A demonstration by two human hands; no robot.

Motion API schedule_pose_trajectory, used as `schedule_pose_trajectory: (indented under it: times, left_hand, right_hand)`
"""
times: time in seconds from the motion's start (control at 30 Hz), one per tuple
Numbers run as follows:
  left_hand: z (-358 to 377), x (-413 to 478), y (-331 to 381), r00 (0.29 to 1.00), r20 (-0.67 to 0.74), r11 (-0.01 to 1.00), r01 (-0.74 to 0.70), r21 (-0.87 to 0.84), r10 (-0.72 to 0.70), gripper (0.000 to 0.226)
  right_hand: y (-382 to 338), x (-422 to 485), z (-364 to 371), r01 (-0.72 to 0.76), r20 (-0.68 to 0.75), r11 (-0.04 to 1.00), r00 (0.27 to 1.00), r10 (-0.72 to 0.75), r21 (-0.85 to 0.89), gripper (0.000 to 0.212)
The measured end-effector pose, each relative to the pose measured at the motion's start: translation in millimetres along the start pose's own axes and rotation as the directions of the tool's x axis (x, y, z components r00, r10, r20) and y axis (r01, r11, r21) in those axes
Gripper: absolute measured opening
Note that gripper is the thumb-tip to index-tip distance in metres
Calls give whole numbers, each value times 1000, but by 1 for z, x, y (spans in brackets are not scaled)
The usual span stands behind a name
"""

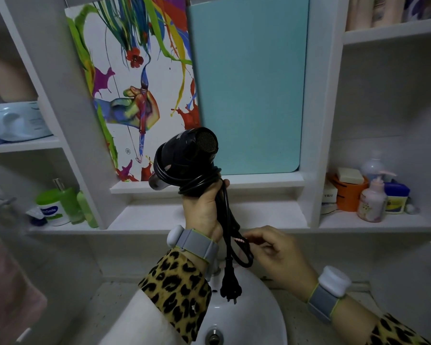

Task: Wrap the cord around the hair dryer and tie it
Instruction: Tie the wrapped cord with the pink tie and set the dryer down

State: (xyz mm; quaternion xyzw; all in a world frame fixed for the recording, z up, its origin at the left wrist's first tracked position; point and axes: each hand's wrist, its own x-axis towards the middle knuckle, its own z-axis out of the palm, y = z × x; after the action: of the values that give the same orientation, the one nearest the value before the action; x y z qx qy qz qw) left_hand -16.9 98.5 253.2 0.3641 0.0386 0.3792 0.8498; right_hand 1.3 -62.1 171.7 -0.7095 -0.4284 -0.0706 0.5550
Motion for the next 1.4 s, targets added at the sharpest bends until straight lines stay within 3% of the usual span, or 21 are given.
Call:
schedule_pose_trajectory:
  times: [0.13, 0.4, 0.53, 0.6, 0.7, 0.83, 0.97, 1.1, 1.27, 1.4]
  left_hand:
    - [2, 1, -3, 999, -21, 999, -37, 3, 37, 29]
    - [1, -2, -6, 998, -59, 1000, -26, 5, 26, 26]
    - [1, 0, -3, 994, -98, 999, -42, 2, 42, 33]
    - [3, 0, -1, 994, -107, 999, -37, 3, 37, 35]
    - [4, 1, 3, 993, -111, 999, -38, 0, 38, 36]
    - [3, 2, 4, 991, -115, 997, -66, 36, 69, 32]
    - [1, 3, 5, 985, -115, 980, -107, 166, 127, 24]
    - [2, 1, 4, 981, -124, 960, -116, 255, 152, 42]
    - [6, 0, 7, 977, -172, 958, -77, 275, 128, 55]
    - [5, 1, 10, 969, -207, 948, -66, 310, 135, 62]
  right_hand:
    - [-8, -1, 0, 92, -5, 995, 996, -92, -46, 33]
    - [-10, 2, 5, 189, -109, 924, 965, -237, -332, 15]
    - [-14, 1, 3, 103, -152, 947, 976, -155, -305, 12]
    - [-22, 5, 1, -67, -176, 990, 983, 45, -123, 10]
    - [-31, 11, 2, -252, -125, 931, 948, 292, 266, 5]
    - [-40, 12, 4, -263, -118, 882, 936, 331, 390, 6]
    - [-52, 21, 9, -184, -142, 882, 953, 269, 433, 4]
    - [-59, 30, 10, -191, -120, 864, 954, 275, 466, 17]
    - [-55, 31, 16, -265, 1, 683, 933, 361, 680, 12]
    - [-47, 27, 17, -228, -5, 592, 931, 365, 773, 16]
